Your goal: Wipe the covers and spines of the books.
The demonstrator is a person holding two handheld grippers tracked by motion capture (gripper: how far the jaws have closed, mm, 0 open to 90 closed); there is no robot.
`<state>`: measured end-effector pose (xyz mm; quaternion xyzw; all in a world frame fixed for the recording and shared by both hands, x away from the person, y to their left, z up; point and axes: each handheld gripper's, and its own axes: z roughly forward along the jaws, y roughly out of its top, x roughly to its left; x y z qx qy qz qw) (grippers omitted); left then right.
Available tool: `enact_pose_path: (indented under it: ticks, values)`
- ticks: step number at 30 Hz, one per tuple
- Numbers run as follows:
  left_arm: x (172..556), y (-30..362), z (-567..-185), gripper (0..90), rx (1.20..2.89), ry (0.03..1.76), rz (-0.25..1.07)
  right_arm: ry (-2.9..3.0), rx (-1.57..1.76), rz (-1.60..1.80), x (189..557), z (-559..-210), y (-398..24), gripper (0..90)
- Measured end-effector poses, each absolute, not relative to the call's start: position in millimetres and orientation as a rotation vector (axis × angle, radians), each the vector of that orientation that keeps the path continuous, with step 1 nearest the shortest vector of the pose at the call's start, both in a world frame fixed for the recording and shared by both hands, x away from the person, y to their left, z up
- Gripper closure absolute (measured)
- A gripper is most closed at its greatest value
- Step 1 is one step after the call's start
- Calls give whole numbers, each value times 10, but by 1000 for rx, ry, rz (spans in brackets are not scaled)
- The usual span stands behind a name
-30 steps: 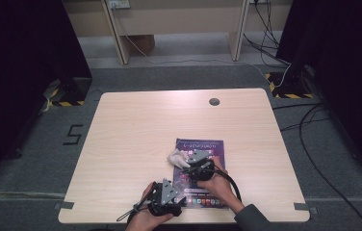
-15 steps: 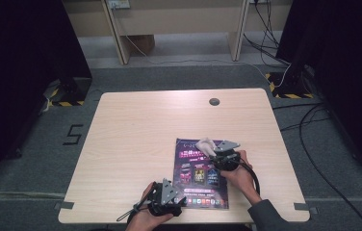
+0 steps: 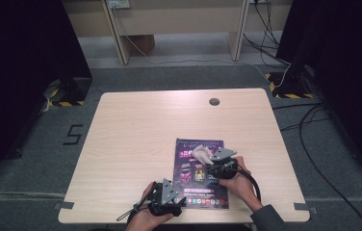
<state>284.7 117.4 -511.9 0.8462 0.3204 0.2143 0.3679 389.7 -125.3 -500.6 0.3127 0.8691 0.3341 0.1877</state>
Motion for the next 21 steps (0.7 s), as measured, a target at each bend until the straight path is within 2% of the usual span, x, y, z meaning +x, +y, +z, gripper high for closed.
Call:
enact_pose_path:
  ticks: [13, 21]
  values:
    - [2845, 1175, -5120, 226, 2172, 823, 553, 2333, 1053, 911, 4102, -5013, -1675, 731]
    - [2849, 1173, -5116, 225, 2179, 818, 553, 2354, 987, 886, 4009, -5008, -1515, 732]
